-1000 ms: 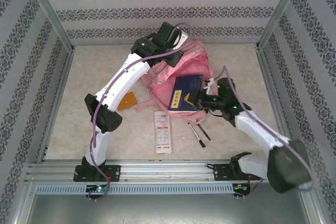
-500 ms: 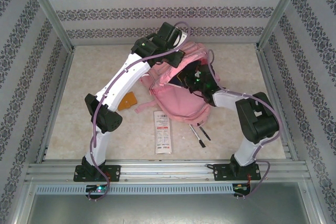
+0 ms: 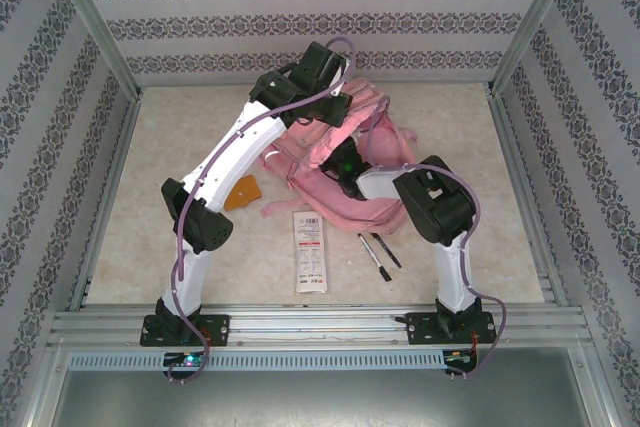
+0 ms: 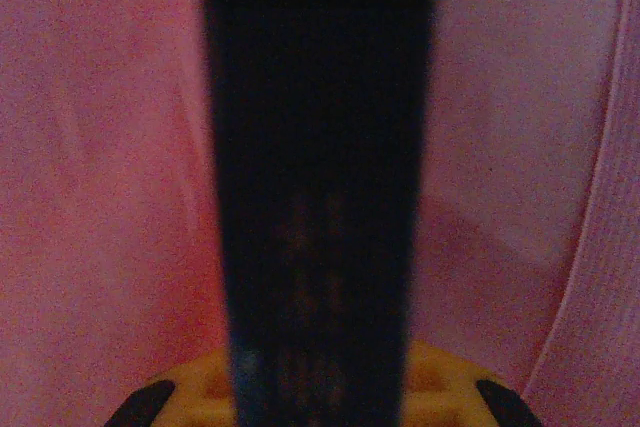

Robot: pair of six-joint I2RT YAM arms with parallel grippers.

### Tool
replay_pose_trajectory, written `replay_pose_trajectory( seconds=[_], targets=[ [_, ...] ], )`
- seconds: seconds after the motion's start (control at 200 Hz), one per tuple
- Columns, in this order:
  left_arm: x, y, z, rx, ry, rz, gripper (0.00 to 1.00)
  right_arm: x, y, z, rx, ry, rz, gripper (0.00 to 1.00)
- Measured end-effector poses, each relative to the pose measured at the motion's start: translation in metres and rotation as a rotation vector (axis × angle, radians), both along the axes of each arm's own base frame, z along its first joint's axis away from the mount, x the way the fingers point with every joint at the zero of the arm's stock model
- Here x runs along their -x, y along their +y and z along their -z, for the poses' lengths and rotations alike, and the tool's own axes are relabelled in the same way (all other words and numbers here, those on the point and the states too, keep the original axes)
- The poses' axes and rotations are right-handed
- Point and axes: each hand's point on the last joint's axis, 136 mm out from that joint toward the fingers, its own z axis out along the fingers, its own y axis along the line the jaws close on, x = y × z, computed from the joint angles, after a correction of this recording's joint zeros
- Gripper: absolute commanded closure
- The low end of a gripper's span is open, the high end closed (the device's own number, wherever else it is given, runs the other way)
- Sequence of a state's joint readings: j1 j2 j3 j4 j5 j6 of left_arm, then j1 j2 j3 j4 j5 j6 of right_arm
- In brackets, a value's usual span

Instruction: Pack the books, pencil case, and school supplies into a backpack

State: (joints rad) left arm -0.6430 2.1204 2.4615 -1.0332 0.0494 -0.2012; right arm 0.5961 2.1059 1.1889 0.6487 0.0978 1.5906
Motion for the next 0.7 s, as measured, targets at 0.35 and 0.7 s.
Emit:
replay_pose_trajectory(
  seconds=[0.35,0.7],
  targets=[
    [-0.007,0.006,0.006,0.003,0.017,-0.029,1.00,0.006,0.017,0.019,-0.077,0.095,0.053,0.54],
    [-0.020,0.017,0.003,0.039,0.013,-0.052,1.00,0.024,-0.007,0.007,-0.072,0.167,0.005,0.52]
  ],
)
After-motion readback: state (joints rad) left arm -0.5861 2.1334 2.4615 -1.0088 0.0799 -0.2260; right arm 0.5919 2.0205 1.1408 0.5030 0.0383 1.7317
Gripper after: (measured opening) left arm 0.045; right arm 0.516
